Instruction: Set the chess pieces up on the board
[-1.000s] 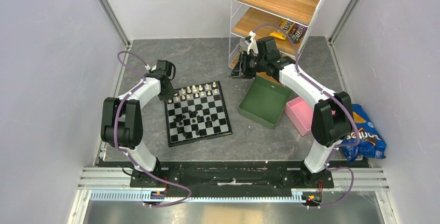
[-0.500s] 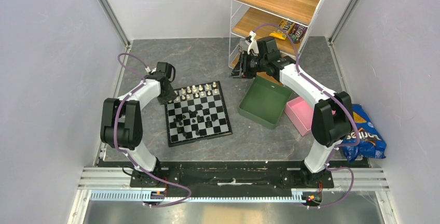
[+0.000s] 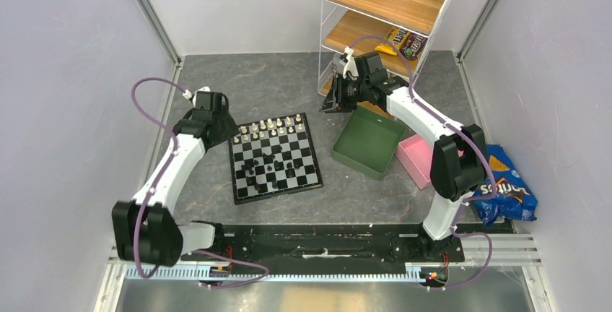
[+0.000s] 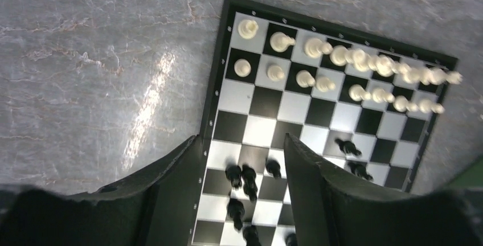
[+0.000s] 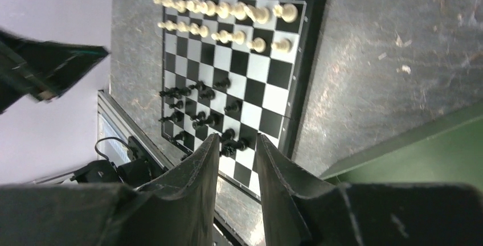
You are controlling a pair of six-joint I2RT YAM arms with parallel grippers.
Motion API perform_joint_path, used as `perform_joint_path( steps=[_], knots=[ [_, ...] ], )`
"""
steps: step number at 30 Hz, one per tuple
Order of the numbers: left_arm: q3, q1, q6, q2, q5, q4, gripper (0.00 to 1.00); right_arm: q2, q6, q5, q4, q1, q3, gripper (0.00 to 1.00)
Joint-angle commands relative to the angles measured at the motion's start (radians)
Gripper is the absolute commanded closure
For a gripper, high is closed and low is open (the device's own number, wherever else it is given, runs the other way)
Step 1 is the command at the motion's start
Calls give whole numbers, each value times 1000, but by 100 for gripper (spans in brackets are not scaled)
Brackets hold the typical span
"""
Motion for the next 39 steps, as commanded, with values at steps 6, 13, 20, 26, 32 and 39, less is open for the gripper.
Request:
perform_joint_path(
  steps=[6,13,20,26,32,39],
  knots=[
    [31,4,80,-235,117,-212,31,36,-50,91,-219,43,52,61],
    [-98,4,49,-326,37,-181,29,109,-88,254,-329,147,185,59],
    [-133,3,34,-326,-57,-159,28,251,-9,327,-461,225,469,60],
    [-129,-4,8,-313,-52,-199,28,381,-3,343,-523,298,660,64],
    [-91,-2,29,-358,-62,-221,28,486,-34,377,-462,353,708,65],
    [-109,-4,30,-465,-78,-247,26,581,-35,418,-466,398,830,64]
  ],
)
